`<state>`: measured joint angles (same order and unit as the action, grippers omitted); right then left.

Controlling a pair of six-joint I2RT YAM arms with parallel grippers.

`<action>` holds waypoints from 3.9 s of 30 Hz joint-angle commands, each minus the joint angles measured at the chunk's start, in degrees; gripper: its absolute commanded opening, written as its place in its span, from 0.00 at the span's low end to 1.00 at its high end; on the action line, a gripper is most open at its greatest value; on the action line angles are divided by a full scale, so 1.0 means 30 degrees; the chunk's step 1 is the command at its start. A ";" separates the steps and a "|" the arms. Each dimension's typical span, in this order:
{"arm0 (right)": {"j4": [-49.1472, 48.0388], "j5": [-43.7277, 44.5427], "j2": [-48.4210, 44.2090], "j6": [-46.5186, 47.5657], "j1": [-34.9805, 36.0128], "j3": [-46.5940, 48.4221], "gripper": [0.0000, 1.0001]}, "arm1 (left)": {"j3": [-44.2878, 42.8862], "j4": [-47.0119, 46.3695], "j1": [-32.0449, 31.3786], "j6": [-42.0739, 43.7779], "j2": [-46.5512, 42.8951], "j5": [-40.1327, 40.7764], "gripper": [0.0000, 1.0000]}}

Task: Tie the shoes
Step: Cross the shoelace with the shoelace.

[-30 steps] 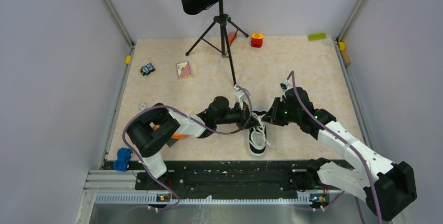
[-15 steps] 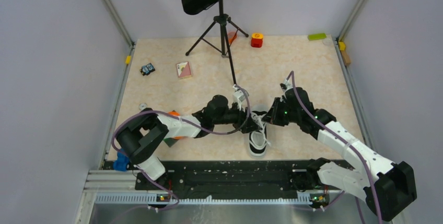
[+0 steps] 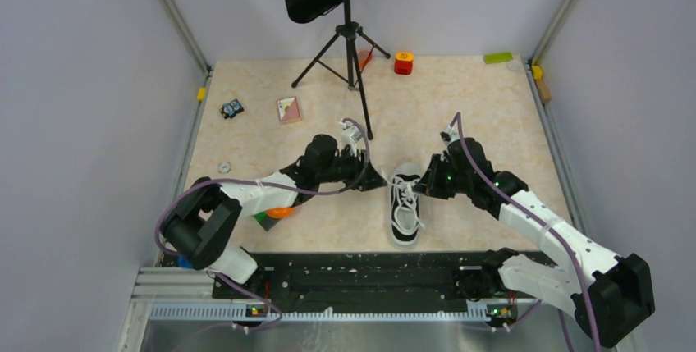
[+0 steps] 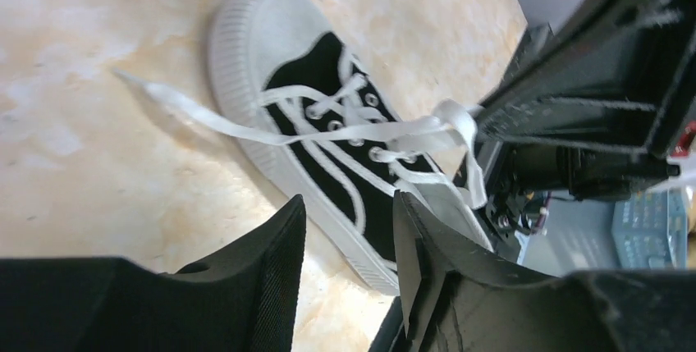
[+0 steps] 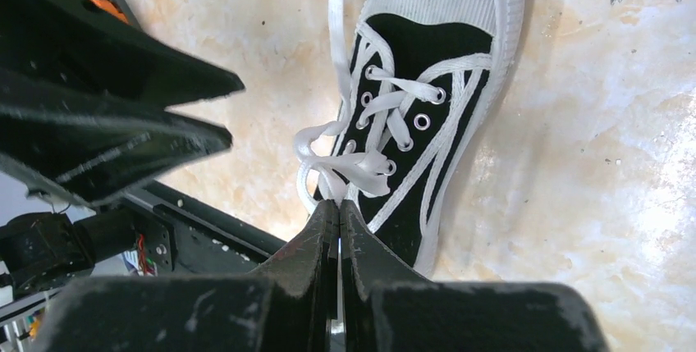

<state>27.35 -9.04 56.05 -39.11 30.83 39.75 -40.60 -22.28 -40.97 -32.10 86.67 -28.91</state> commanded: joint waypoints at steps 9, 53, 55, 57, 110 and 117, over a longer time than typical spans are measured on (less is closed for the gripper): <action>-0.0338 0.0200 -0.0283 0.0220 -0.0162 0.0646 0.00 | -0.3149 0.3934 0.0823 -0.1552 0.2713 0.2867 0.77; -0.0441 -0.0934 0.0158 0.0870 -0.0169 0.0975 0.00 | -0.4128 0.8740 0.0149 -0.4917 0.2786 0.5216 0.00; -0.0549 -0.1316 0.0344 0.0919 -0.0169 0.0935 0.00 | -0.3969 0.9571 0.0125 -0.4500 0.2413 0.5102 0.00; -0.0629 -0.1660 0.0546 0.0979 -0.0126 0.0848 0.00 | -0.4072 1.0488 0.0136 -0.3872 0.2221 0.5044 0.00; 0.0362 -0.1616 0.2615 0.4031 0.0109 0.2322 0.00 | -0.9263 0.9895 -0.1745 -0.3051 0.2887 0.0027 0.39; 0.0466 -0.1562 0.2623 0.3957 0.0095 0.2416 0.00 | -0.9758 1.0278 -0.1933 -0.2840 0.3700 -0.0209 0.35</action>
<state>29.10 -13.43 63.57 -27.49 30.96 43.64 -67.48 8.34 -46.35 -41.74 96.95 -28.16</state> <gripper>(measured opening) 0.010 0.367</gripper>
